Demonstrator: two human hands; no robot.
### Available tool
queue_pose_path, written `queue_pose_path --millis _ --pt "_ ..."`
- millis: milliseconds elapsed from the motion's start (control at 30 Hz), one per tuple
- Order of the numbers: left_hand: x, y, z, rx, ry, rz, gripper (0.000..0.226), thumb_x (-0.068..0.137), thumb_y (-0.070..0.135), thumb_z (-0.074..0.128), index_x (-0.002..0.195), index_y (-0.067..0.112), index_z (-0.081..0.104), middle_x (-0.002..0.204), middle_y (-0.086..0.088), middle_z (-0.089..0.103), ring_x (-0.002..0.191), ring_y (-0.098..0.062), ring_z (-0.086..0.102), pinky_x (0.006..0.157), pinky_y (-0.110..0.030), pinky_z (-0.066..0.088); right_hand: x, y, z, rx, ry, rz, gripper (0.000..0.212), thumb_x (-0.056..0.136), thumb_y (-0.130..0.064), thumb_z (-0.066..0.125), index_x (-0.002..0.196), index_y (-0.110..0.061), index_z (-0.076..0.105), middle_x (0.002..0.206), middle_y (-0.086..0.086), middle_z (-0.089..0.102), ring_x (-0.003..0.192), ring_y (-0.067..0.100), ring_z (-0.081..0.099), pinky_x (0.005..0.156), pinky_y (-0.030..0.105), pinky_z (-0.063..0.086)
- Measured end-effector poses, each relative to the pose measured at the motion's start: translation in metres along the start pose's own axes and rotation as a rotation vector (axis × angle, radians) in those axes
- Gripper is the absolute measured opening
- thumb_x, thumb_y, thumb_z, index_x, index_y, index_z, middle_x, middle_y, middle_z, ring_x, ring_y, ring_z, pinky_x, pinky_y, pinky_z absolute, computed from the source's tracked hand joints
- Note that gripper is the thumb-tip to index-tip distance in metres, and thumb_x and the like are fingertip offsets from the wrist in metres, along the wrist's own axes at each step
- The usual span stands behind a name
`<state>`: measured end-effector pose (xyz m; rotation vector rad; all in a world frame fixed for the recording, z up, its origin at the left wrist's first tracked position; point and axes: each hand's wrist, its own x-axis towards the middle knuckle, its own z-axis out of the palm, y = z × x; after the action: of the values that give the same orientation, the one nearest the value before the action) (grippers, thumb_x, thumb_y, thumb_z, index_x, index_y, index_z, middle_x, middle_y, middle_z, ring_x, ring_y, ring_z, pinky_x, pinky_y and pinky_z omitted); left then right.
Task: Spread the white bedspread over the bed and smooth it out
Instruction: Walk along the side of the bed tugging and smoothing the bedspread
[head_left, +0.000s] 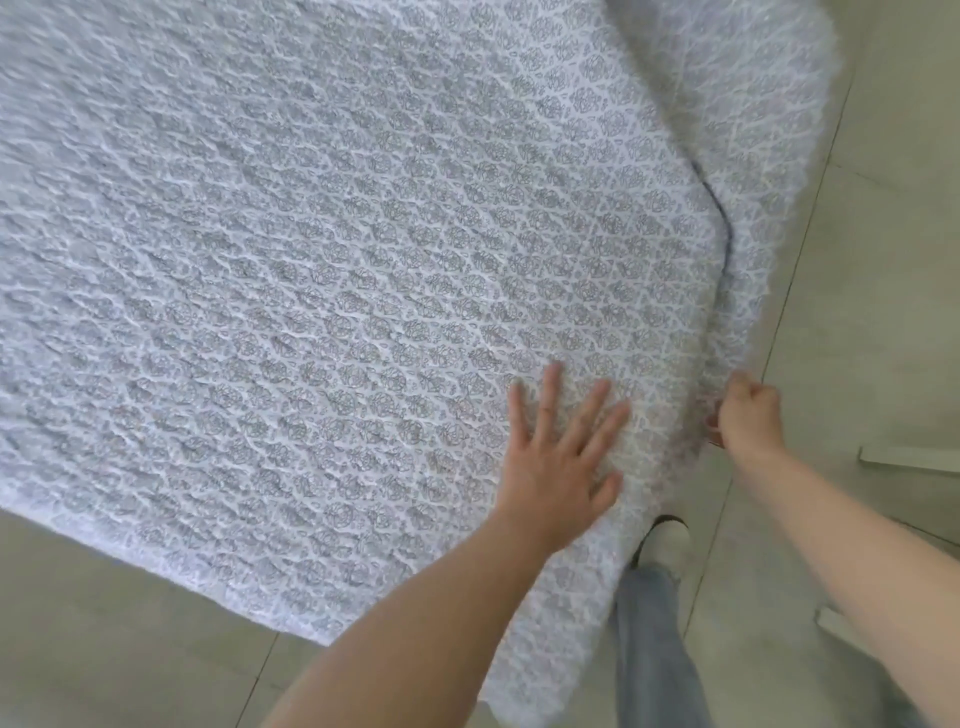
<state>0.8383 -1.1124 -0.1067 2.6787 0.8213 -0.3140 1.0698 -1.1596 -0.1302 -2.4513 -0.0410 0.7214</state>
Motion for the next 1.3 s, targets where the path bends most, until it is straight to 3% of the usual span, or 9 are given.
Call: queue_pose_path --millis 100,200,367,500,633,767,933,1067,1300 --pt "0.008 0.057 0.014 0.101 -0.102 0.198 0.066 0.099 0.061 0.019 0.158 0.03 0.017 0.168 0.0 0.003 0.148 -0.045 -0.021 0.114 -0.071 -0.009 0.061 -0.017 -0.01 0.069 -0.073 0.103 0.074 0.077 -0.068 0.042 0.11 -0.004 0.059 0.098 0.014 0.062 0.097 0.039 0.065 0.089 0.056 0.053" --pt "0.023 0.082 0.018 0.097 -0.07 0.212 0.063 0.1 0.056 0.024 0.156 0.029 0.025 0.162 0.002 0.029 0.153 -0.033 0.008 0.117 -0.067 -0.002 0.089 -0.056 -0.024 0.085 -0.178 0.133 0.079 0.086 -0.063 0.05 0.141 -0.007 0.041 0.128 0.01 0.054 0.102 0.026 0.056 0.087 0.041 0.054" --pt "0.061 0.062 -0.005 -0.179 0.168 -0.138 0.059 0.105 0.049 0.01 0.16 0.026 0.005 0.167 0.002 0.004 0.154 -0.018 -0.003 0.124 -0.048 0.001 0.1 -0.098 -0.036 0.16 -0.6 0.015 0.064 0.085 -0.073 0.047 0.114 -0.018 0.06 0.1 -0.001 0.069 0.087 0.017 0.066 0.073 0.032 0.052" --pt "0.108 0.055 -0.021 -0.238 0.256 -0.721 0.062 0.102 0.052 0.0 0.159 0.028 -0.008 0.166 0.007 -0.012 0.151 -0.011 -0.018 0.125 -0.037 -0.007 0.117 -0.098 -0.055 0.091 -0.394 -0.281 0.033 0.099 -0.039 0.051 0.075 -0.017 0.052 0.068 -0.005 0.05 0.059 0.009 0.049 0.048 0.01 0.039" --pt "0.111 0.057 -0.017 -0.147 0.201 -0.694 0.063 0.1 0.055 -0.002 0.157 0.032 -0.015 0.165 0.007 -0.017 0.152 -0.014 -0.019 0.125 -0.042 -0.003 0.15 -0.067 -0.082 0.015 -0.263 -0.255 0.053 0.098 -0.044 0.05 0.081 0.005 0.054 0.073 0.009 0.052 0.071 0.023 0.052 0.062 0.03 0.038" --pt "0.111 0.055 -0.017 -0.131 0.186 -0.706 0.062 0.1 0.054 -0.001 0.155 0.032 -0.019 0.165 0.006 -0.018 0.152 -0.015 -0.019 0.125 -0.044 -0.001 0.154 -0.093 -0.072 0.114 -0.441 0.008 0.017 0.094 -0.02 0.059 0.101 -0.006 0.055 0.089 0.007 0.056 0.066 0.02 0.053 0.057 0.028 0.043" --pt "0.112 0.056 -0.016 -0.118 0.19 -0.719 0.063 0.101 0.052 0.005 0.157 0.031 -0.014 0.166 0.006 -0.015 0.152 -0.014 -0.018 0.125 -0.044 0.0 0.186 -0.15 -0.062 0.365 -0.608 0.075 0.097 0.041 -0.036 0.095 0.128 -0.017 0.057 0.127 0.008 0.059 0.11 0.029 0.062 0.093 0.05 0.052" --pt "0.11 0.057 -0.019 -0.125 0.193 -0.714 0.064 0.1 0.05 0.008 0.159 0.029 -0.007 0.167 0.004 -0.01 0.152 -0.014 -0.015 0.125 -0.042 -0.002 0.188 -0.159 -0.081 0.206 -0.446 -0.153 0.024 0.083 -0.019 0.072 0.106 -0.013 0.064 0.093 0.001 0.068 0.078 0.016 0.067 0.062 0.026 0.057" --pt "0.104 0.023 -0.03 -0.07 0.071 -0.653 0.065 0.098 0.061 0.005 0.157 0.037 -0.012 0.166 0.006 -0.014 0.152 -0.022 -0.016 0.121 -0.052 -0.015 0.196 -0.145 -0.069 0.175 -0.478 -0.043 0.047 0.094 -0.026 0.063 0.135 -0.007 0.047 0.107 0.003 0.049 0.096 0.024 0.053 0.079 0.028 0.039"
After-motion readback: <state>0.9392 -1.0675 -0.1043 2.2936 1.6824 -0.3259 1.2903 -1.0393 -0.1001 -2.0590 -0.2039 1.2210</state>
